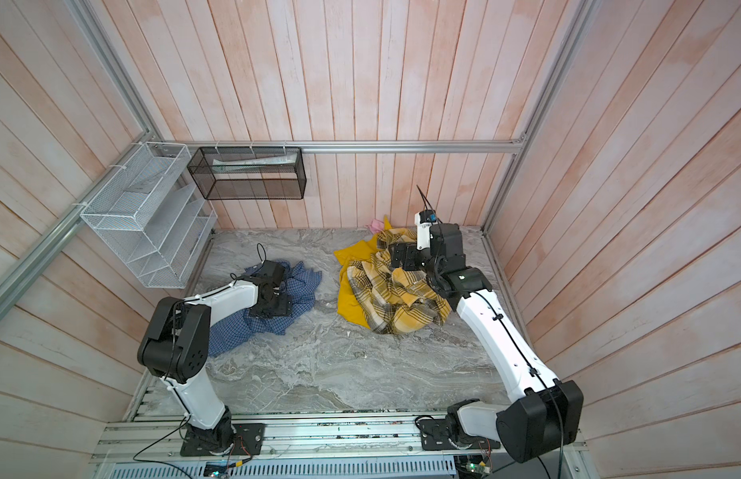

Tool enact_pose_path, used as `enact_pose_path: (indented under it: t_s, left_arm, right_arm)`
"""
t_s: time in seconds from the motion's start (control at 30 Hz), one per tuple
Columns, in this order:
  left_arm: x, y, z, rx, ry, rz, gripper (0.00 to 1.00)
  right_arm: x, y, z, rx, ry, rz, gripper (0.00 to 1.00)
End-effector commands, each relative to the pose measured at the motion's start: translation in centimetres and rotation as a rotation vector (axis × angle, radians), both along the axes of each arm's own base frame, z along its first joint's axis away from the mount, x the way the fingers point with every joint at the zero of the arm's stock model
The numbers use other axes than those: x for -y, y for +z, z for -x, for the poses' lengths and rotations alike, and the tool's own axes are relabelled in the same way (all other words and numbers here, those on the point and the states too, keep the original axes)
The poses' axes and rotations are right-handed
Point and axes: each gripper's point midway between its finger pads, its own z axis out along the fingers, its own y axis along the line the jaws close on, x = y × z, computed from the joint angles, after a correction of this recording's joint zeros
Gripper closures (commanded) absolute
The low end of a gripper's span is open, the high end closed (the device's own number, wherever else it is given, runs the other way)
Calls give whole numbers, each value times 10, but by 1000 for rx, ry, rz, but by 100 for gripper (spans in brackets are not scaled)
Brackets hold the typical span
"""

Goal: Pick out a specific cloth from the pile

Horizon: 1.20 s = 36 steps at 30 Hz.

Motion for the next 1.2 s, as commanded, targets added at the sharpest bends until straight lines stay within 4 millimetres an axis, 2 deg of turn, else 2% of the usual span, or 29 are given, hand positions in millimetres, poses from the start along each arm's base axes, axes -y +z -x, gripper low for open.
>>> enact_pose_path:
  t_s: [0.0,0.1,0.2,0.3,0.4,0.6,0.67,0.77,0.87,0.97,1.17]
  left_arm:
    - [-1,-42,25,-126,17,18,44]
    - [-6,-37,20,-89,68,81,71]
    - [-15,-19,8,-20,142,190,100]
    - [-32,13,-6,84,208,245,100]
    - [-42,54,-25,202,239,292,100]
    - [-47,160,-60,489,246,371,100]
    - [-49,201,-67,606,236,384,100]
    - [-54,249,-70,739,239,390,100]
    - [-59,285,-68,848,251,393,100]
    - [-65,313,-65,961,269,412,100]
    - [-78,351,-58,1084,334,412,100]
  right_arm:
    - [11,7,6,18,-21,13,2]
    - [16,9,8,21,-28,7,2]
    - [18,8,9,18,-33,2,2]
    - [18,9,10,20,-29,-6,2]
    - [17,8,10,21,-27,-9,2]
    - [17,9,11,27,-24,-16,2]
    - [17,10,12,29,-24,-17,2]
    - [17,10,13,33,-23,-20,2]
    - [17,11,14,36,-22,-23,2]
    - [16,9,14,32,-19,-27,2]
    - [16,10,15,33,-15,-28,2]
